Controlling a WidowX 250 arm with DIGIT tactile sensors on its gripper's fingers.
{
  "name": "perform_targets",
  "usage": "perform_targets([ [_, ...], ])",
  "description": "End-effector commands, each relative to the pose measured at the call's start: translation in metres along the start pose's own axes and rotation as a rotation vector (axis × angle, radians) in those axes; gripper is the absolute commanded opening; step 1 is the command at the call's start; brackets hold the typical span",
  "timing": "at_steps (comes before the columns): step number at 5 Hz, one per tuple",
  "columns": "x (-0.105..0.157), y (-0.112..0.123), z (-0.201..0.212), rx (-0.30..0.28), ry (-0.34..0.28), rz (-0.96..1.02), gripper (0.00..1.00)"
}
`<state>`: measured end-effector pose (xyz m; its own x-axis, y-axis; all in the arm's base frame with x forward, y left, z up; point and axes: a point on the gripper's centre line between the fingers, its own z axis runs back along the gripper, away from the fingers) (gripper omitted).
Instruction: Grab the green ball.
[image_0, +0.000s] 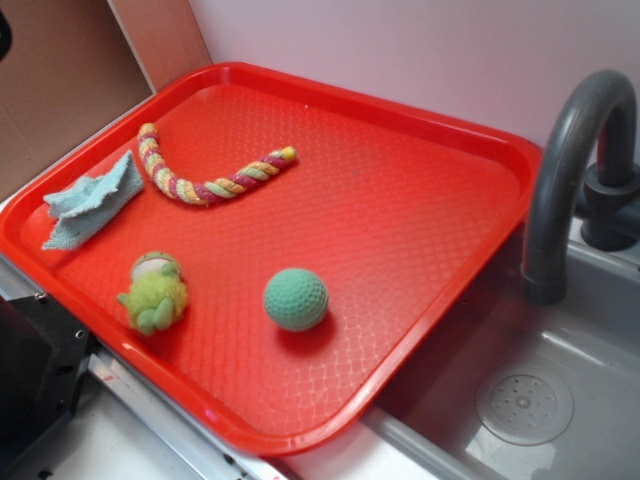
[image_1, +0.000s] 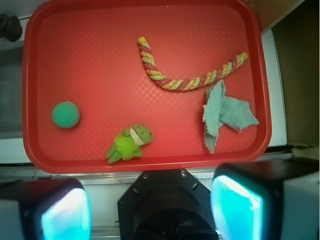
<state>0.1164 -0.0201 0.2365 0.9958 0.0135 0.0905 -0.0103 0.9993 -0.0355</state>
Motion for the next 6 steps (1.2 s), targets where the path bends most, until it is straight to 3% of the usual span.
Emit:
perform_targets([
  [1, 0.0, 0.0, 0.0, 0.0, 0.0, 0.0, 1.0],
  [2, 0.019, -0.029, -0.016, -0.051, 0.006, -0.246, 1.0],
  [3, 0.039, -0.055, -0.032, -0.154, -0.01, -0.49, 1.0],
  [4, 0.048, -0.084, -0.053, -0.205, 0.036, -0.732, 1.0],
  [5, 0.053, -0.113, -0.083, -0.159, 0.098, -0.904, 1.0],
  [6, 0.053, -0.128, -0.107, -0.171, 0.114, -0.994, 1.0],
])
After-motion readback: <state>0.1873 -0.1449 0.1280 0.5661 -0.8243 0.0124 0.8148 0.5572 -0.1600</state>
